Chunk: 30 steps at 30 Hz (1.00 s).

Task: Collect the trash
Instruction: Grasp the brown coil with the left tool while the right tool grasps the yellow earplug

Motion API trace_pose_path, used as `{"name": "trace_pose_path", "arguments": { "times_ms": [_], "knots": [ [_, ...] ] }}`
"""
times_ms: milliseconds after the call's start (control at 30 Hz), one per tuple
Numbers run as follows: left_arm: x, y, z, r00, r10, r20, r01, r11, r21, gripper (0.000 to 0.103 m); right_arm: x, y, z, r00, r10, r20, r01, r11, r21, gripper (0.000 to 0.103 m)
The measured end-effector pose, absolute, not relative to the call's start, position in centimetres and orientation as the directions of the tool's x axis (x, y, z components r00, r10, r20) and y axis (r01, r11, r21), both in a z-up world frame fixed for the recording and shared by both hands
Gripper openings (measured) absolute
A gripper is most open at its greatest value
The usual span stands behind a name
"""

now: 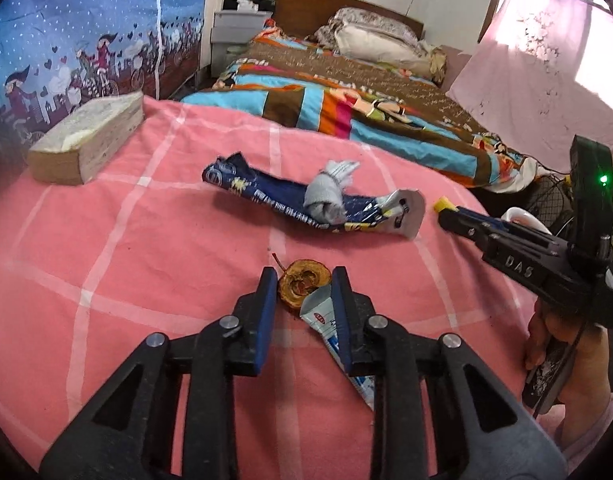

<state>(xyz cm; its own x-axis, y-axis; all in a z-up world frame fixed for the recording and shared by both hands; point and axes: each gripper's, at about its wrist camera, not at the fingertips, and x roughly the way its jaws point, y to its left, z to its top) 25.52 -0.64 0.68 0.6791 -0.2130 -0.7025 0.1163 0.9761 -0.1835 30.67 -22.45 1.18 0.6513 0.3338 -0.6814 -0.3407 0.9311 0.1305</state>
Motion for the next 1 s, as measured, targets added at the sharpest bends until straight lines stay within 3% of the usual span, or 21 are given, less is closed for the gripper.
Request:
{"name": "trace_pose_path", "arguments": {
  "times_ms": [500,867,1000],
  "knots": [
    [21.9,-2.1,4.7,0.847,-0.223,-0.482,0.209,0.974,-0.082,0.031,25.1,-22.0,4.0,0.76,0.427,-0.49,-0.446,0.891,0.085,0.015],
    [19.2,-4.7,8.1,0.92,-0.261,-0.292,0.261,0.965,-0.041,0.031,20.6,-25.1,7.9,0.894,0.4,-0.203,-0.398,0.916,0.051,0.014],
    [19.3,-5.9,8.3,0.917,-0.27,-0.294,0.273,0.961,-0.029,0.031,21.2,-25.8,7.9,0.88,0.413,-0.237,-0.408,0.91,0.071,0.014]
  ]
}}
